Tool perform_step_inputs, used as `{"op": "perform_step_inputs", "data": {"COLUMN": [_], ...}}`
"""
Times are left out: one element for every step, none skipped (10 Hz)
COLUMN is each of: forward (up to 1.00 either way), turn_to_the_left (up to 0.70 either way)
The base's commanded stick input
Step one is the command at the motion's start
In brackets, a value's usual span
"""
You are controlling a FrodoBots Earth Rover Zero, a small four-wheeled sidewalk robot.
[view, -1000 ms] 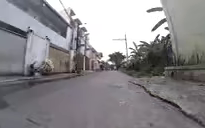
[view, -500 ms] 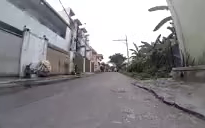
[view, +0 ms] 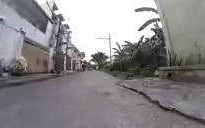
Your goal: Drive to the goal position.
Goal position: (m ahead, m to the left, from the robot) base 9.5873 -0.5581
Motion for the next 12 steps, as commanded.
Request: {"op": "perform_step_inputs", "data": {"forward": [0.98,0.98,0.98,0.98,0.98,0.98,0.98,0.98,0.98,0.98,0.98,0.98], "turn_to_the_left": [-0.22,-0.35,0.00,0.00,0.00,0.00,0.00,0.00,0.00,0.00,0.00,0.00]}}
